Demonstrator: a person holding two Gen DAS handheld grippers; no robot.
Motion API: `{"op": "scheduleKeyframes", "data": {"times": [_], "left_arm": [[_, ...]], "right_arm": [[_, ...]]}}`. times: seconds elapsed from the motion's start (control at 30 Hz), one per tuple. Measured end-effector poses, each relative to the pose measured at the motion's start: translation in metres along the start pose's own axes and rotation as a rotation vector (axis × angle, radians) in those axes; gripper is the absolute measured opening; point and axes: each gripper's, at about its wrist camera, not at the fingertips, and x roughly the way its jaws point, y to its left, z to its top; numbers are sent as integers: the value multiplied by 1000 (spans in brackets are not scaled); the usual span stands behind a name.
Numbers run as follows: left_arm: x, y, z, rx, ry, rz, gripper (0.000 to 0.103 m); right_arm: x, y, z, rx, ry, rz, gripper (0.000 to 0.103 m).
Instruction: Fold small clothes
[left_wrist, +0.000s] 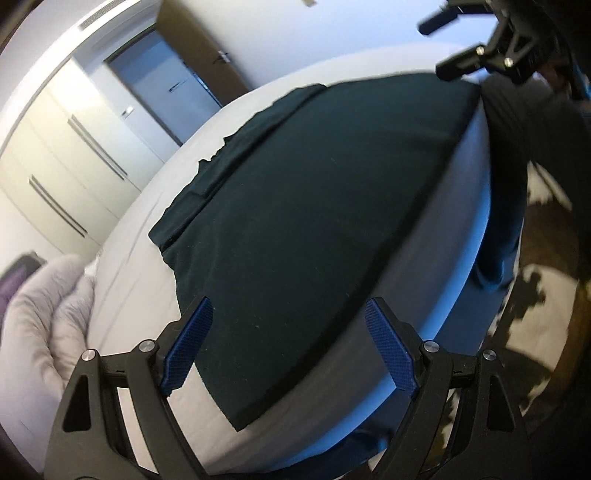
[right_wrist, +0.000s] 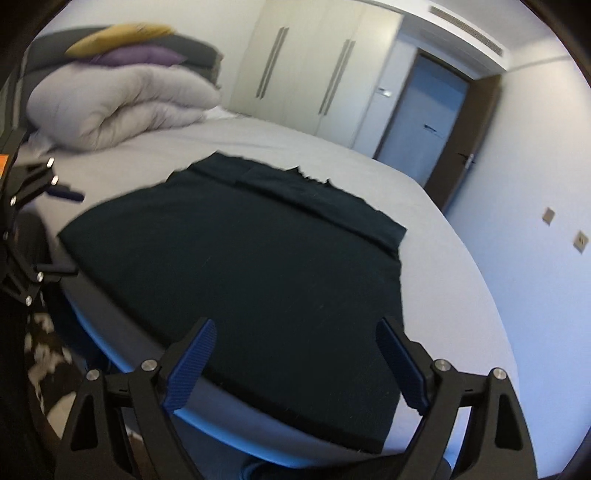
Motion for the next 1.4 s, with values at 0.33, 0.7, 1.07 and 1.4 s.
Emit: {"op": "scheduleKeyframes", "data": {"times": [0.33,0.7,1.07,1.4], "left_arm": [[29,-35,-29,288,107,192,85],[14,-45,-48,402,33,246,47],[12,-4,-34,288,8,273,22],[8,3,-31,192,23,204,5]], "right_arm": [[4,25,-10,-96,19,10,89],[4,35,-16,-165,40,-12,87],[13,51,-48,-434,132,-107,74],[36,52,-82,-669,231,-239,54]]}}
